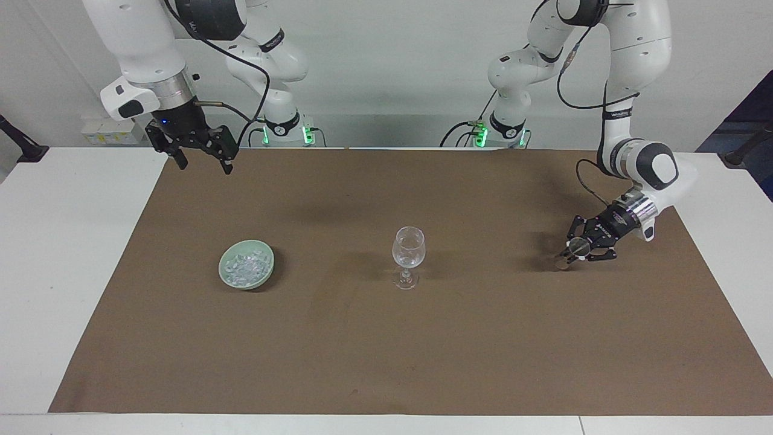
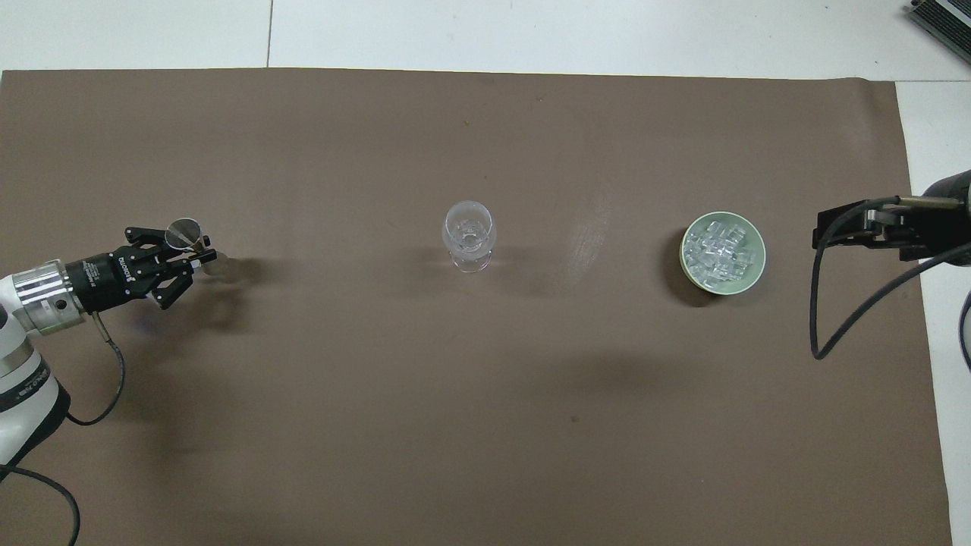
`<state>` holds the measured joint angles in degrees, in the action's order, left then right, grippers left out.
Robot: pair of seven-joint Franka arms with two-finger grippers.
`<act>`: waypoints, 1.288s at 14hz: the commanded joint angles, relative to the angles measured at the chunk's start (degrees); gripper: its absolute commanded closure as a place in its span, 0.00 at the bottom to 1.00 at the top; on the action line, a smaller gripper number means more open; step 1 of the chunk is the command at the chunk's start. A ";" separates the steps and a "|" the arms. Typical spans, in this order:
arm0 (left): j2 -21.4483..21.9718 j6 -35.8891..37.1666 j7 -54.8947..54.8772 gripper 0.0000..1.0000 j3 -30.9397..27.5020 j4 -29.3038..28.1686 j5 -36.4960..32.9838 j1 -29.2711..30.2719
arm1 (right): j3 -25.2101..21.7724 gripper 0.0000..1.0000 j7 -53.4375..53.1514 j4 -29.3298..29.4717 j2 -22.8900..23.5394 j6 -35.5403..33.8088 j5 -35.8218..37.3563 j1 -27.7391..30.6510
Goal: Pour wine and add ice with both arms
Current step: 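Open the left gripper to release the small bottle on the table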
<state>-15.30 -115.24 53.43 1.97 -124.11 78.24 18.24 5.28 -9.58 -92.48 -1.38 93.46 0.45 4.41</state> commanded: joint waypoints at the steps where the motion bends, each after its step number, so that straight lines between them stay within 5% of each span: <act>1: 0.10 -0.51 -2.71 1.00 0.14 -1.30 1.57 0.30 | 0.52 0.00 1.50 -1.30 -1.08 0.76 -0.36 1.21; 10: -1.22 -0.86 -6.14 1.00 0.14 -1.66 1.74 0.91 | 0.52 0.00 1.50 -1.30 -1.08 0.67 -0.36 1.21; 11: -1.22 -0.86 -6.23 0.92 0.14 -1.66 1.74 0.92 | 0.52 0.00 1.50 -1.30 -1.08 0.76 -0.36 1.21; 13: -1.22 -0.95 -6.23 0.54 0.14 -1.66 1.74 0.83 | 0.52 0.00 1.50 -1.30 -1.08 0.67 -0.36 1.21; 14: -1.22 -0.95 -6.32 0.49 0.14 -1.66 1.74 0.83 | 0.52 0.00 1.50 -1.30 -1.25 0.15 -0.36 1.21; 16: -1.22 -1.04 -7.02 0.20 0.14 -1.66 1.66 0.74 | 0.87 0.00 1.58 -1.30 -1.17 -0.12 -0.36 1.12; 18: -1.22 -0.95 -7.02 0.16 0.06 -1.66 1.66 0.74 | 0.87 0.00 1.58 -1.30 -1.17 -0.03 -0.36 1.21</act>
<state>-16.87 -115.61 47.79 1.73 -124.96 78.67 18.50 5.43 -9.58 -92.49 -1.38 93.35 0.45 4.41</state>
